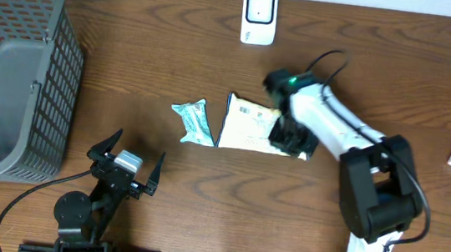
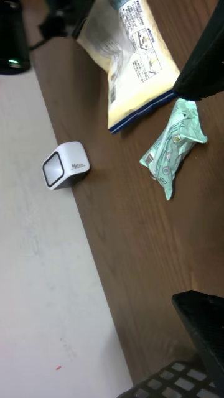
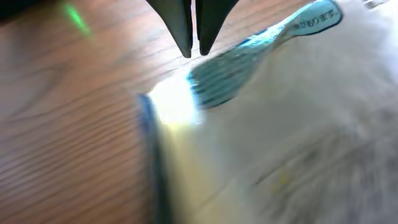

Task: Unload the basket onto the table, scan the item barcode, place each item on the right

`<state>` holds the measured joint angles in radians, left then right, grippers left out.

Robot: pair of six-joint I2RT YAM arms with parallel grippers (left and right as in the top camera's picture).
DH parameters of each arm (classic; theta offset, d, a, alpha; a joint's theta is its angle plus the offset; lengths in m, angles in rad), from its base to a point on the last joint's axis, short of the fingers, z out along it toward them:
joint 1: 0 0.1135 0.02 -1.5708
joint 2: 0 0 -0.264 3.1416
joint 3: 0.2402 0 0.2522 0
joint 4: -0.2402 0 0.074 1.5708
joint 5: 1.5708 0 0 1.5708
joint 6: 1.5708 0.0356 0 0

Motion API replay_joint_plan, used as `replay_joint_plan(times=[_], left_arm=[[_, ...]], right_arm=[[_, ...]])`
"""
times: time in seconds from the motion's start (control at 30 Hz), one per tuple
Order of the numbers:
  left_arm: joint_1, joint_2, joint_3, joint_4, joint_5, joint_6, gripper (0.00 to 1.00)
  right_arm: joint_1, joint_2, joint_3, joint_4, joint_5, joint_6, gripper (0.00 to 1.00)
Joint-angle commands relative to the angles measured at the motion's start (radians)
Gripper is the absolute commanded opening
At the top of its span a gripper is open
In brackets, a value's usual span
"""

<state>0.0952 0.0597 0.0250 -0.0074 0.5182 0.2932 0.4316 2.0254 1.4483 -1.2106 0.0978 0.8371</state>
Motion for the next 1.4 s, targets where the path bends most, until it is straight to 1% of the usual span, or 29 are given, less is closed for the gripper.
replay_joint_plan(times=[0.0, 0.03, 0.07, 0.1, 0.13, 0.17, 0.2, 0.23, 0.37, 0.4, 0.5, 0.67, 0.83, 0.9, 0.97, 1.03, 1.07, 1.1, 1.17, 1.2, 1.23, 1.37], left_arm=[[-0.004, -0.003, -0.021, -0.034, 0.013, 0.013, 0.98], [-0.004, -0.003, -0.021, -0.034, 0.013, 0.013, 0.98], [-0.004, -0.003, -0.021, -0.034, 0.013, 0.013, 0.98], [-0.004, -0.003, -0.021, -0.034, 0.013, 0.013, 0.98], [-0.004, -0.003, -0.021, -0.034, 0.013, 0.013, 0.98], [-0.004, -0.003, -0.021, -0.034, 0.013, 0.013, 0.98], [-0.004, -0.003, -0.021, -0.034, 0.013, 0.013, 0.98], [-0.004, -0.003, -0.021, -0.034, 0.013, 0.013, 0.98], [-0.004, -0.003, -0.021, -0.034, 0.013, 0.013, 0.98], [-0.004, -0.003, -0.021, -0.034, 0.013, 0.013, 0.98], [-0.004, -0.003, -0.021, -0.034, 0.013, 0.013, 0.98], [-0.004, -0.003, -0.021, -0.033, 0.013, 0.013, 0.98], [-0.004, -0.003, -0.021, -0.034, 0.013, 0.013, 0.98], [-0.004, -0.003, -0.021, -0.034, 0.013, 0.013, 0.98], [-0.004, -0.003, -0.021, -0.034, 0.013, 0.013, 0.98], [-0.004, -0.003, -0.021, -0.034, 0.013, 0.013, 0.98], [-0.004, -0.003, -0.021, -0.034, 0.013, 0.013, 0.98], [-0.004, -0.003, -0.021, -0.034, 0.013, 0.013, 0.98], [-0.004, -0.003, -0.021, -0.034, 0.013, 0.013, 0.98], [-0.004, -0.003, -0.021, -0.034, 0.013, 0.013, 0.98], [-0.004, -0.003, -0.021, -0.033, 0.013, 0.013, 0.98], [-0.004, -0.003, -0.021, -0.034, 0.013, 0.013, 0.98]], right_arm=[[-0.082, -0.093, 0.034, -0.005, -0.04, -0.062, 0.01], [-0.103, -0.113, 0.034, 0.001, -0.065, -0.087, 0.02], [-0.121, -0.129, 0.034, 0.014, -0.091, -0.119, 0.11], [-0.139, -0.143, 0.034, 0.034, -0.117, -0.167, 0.27], [-0.156, -0.151, 0.034, 0.053, -0.148, -0.223, 0.49], [-0.175, -0.154, 0.034, 0.071, -0.19, -0.29, 0.73], [-0.19, -0.154, 0.034, 0.084, -0.228, -0.337, 0.93], [-0.205, -0.151, 0.032, 0.095, -0.263, -0.366, 0.99], [-0.271, -0.133, 0.029, 0.136, -0.374, -0.418, 0.99], [-0.286, -0.126, 0.029, 0.156, -0.423, -0.463, 0.97], [-0.312, -0.104, 0.029, 0.191, -0.537, -0.625, 0.99], [-0.337, -0.029, 0.029, 0.196, -0.518, -0.667, 0.99], [-0.337, 0.086, 0.029, 0.227, -0.538, -0.725, 0.99], [-0.333, 0.14, 0.029, 0.241, -0.615, -0.778, 0.99], [-0.323, 0.195, 0.029, 0.249, -0.735, -0.851, 0.99], [-0.304, 0.257, 0.029, 0.252, -0.792, -0.877, 0.98], [-0.294, 0.288, 0.029, 0.255, -0.787, -0.877, 0.86], [-0.283, 0.319, 0.029, 0.26, -0.774, -0.876, 0.7], [-0.26, 0.381, 0.029, 0.267, -0.74, -0.876, 0.3], [-0.248, 0.414, 0.029, 0.269, -0.722, -0.877, 0.08], [-0.24, 0.44, 0.029, 0.27, -0.714, -0.877, 0.01], [-0.228, 0.48, 0.029, 0.285, -0.788, -0.88, 0.01]])
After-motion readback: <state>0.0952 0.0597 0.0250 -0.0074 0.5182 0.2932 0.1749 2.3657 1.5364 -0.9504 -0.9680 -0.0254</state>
